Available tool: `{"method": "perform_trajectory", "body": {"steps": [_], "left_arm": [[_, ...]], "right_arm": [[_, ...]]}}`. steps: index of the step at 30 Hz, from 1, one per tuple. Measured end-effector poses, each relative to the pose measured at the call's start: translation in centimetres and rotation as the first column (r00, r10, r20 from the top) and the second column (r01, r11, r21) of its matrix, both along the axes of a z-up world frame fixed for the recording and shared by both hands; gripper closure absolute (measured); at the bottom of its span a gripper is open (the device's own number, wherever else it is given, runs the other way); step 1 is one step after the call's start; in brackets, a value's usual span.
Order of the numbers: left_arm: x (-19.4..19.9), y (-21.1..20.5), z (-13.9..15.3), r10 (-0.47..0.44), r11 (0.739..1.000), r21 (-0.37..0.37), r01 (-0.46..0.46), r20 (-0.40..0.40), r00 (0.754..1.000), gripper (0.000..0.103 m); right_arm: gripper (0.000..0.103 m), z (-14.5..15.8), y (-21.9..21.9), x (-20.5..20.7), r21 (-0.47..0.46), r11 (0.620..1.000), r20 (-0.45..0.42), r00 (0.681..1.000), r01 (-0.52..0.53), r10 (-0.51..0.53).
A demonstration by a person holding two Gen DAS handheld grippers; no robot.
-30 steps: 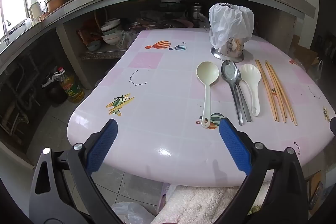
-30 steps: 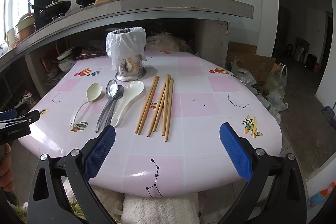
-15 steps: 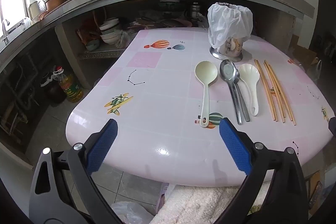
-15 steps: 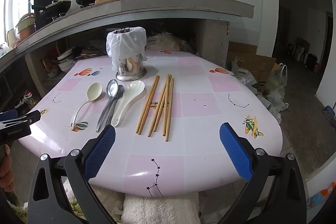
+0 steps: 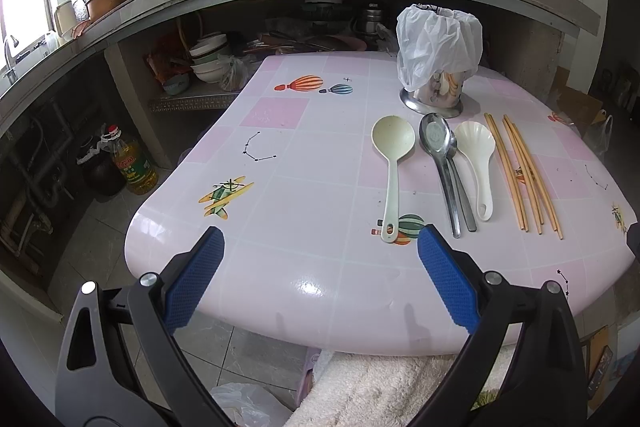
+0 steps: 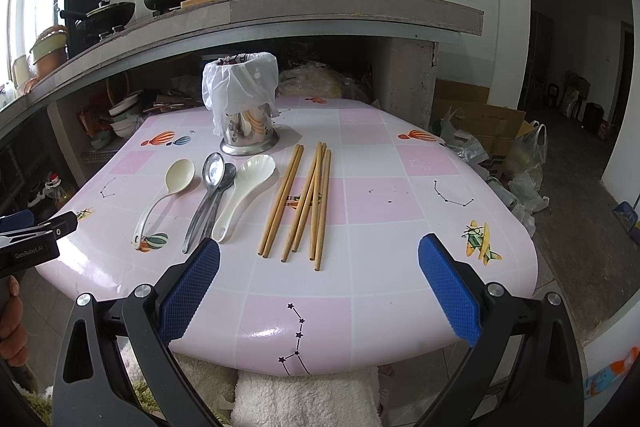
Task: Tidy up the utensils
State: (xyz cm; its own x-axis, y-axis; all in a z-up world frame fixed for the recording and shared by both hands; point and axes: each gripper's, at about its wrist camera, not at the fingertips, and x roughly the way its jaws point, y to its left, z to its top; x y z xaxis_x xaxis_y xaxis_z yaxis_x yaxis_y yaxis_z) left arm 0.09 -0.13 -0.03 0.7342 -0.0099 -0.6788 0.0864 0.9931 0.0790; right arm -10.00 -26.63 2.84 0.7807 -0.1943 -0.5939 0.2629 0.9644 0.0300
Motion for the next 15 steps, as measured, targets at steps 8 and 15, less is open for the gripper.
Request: {"method": "perform_trajectory", "body": {"steps": [8, 15], "left_arm": [[-0.01, -0.04, -0.02, -0.001, 1.000, -0.002, 0.001, -0.001, 1.000, 0.009], [-0.01, -0.05, 0.00, -0.001, 1.000, -0.003, 0.001, -0.002, 1.000, 0.009]], "right_arm": [[0.006, 0.02, 0.01, -0.02, 0.001, 1.000, 0.000, 1.000, 0.001, -0.001], [0.006, 0.06, -0.02, 0.04, 0.001, 1.000, 0.000, 1.000, -0.001, 0.001]]}}
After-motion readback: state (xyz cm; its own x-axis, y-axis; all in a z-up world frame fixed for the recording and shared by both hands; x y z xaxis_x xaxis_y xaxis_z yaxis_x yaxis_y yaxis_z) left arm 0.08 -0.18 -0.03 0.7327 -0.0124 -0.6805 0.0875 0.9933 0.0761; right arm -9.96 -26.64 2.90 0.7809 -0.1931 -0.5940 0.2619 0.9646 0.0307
